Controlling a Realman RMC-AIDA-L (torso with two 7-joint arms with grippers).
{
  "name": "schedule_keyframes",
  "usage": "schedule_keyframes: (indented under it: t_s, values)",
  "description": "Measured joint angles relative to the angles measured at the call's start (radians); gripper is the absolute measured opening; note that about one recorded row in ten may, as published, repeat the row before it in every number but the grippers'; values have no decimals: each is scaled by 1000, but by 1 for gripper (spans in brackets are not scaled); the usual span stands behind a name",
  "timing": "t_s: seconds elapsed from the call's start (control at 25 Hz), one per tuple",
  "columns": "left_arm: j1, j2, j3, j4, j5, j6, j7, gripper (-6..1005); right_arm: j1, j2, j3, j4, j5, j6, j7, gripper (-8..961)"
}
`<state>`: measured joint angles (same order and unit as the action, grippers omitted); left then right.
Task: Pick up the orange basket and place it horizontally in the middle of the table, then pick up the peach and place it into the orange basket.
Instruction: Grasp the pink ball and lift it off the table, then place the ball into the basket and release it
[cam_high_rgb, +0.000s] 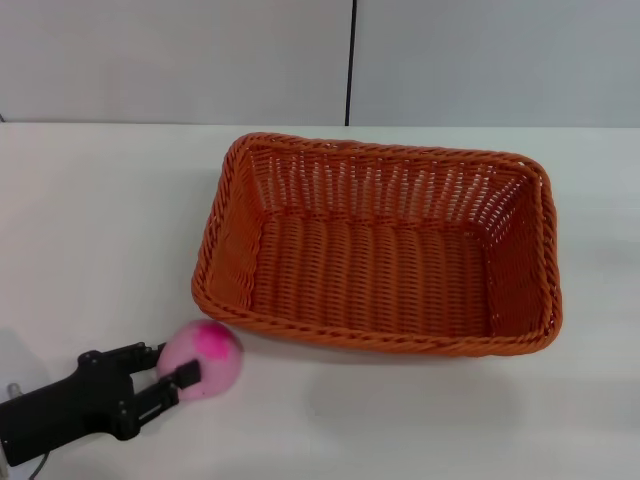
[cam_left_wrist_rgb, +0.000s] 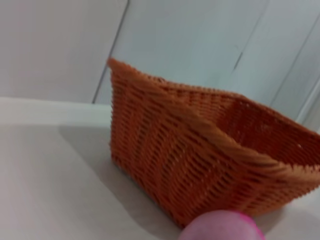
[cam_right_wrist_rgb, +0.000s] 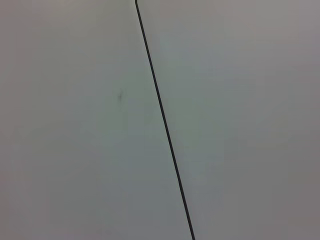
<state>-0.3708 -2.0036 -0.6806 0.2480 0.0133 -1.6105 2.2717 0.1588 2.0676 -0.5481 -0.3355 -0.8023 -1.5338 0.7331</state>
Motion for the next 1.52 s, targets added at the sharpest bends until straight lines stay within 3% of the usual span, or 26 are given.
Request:
schedule_keyframes:
  t_s: [0.12, 0.32, 0.44, 0.56, 0.6, 0.76, 0.8, 0.92, 0.96, 1.0, 1.04, 1.08, 1.12, 1.16, 1.2, 1.36, 1.52]
  values:
    - [4, 7, 0, -1, -15, -15, 4, 387, -4, 1, 1, 1, 0, 2, -1, 587]
    - [15, 20, 0, 9, -56, -62, 10, 319, -6, 0, 1, 14, 0, 5, -11, 587]
    - [37, 38, 0, 12, -127, -95, 9, 296, -6, 0, 1, 15, 0, 5, -12, 587]
    - [72, 65, -1, 22, -275, -125, 2, 282, -5, -1, 1, 15, 0, 5, -12, 587]
    - [72, 65, -1, 22, -275, -125, 2, 277, -5, -1, 1, 15, 0, 5, -12, 587]
    - [93, 70, -2, 10, -528, -181, -8, 258, -3, 1, 0, 15, 0, 4, -12, 587]
    - [93, 70, -2, 10, -528, -181, -8, 249, -3, 1, 0, 15, 0, 4, -12, 587]
    - [48, 54, 12, -26, -557, -241, -14, 221, 3, 2, -6, 15, 0, 4, -12, 587]
    - [4, 36, 41, -49, -548, -262, -15, 212, 7, 2, -7, 16, 0, 3, -12, 587]
    - [4, 36, 41, -49, -548, -262, -15, 203, 7, 2, -7, 16, 0, 3, -12, 588]
    - [-30, 18, 81, -58, -542, -266, -15, 194, 10, 2, -7, 18, 0, 3, -12, 588]
    - [-93, -20, 168, -61, -534, -262, -15, 185, 15, 2, -9, 22, 0, 3, -12, 588]
    - [-93, -20, 168, -61, -534, -262, -15, 176, 15, 2, -9, 22, 0, 3, -12, 588]
    - [-143, -49, 252, -61, -532, -238, -15, 167, 20, 2, -10, 25, 0, 3, -12, 588]
    - [-143, -49, 252, -61, -532, -238, -15, 158, 20, 2, -10, 25, 0, 3, -12, 588]
    - [-212, -60, 417, -156, -527, -82, -15, 153, 27, -1, -10, 45, 0, 3, -12, 588]
    - [-210, -59, 415, -169, -532, -65, -8, 249, 27, -1, -10, 46, 0, 4, -13, 587]
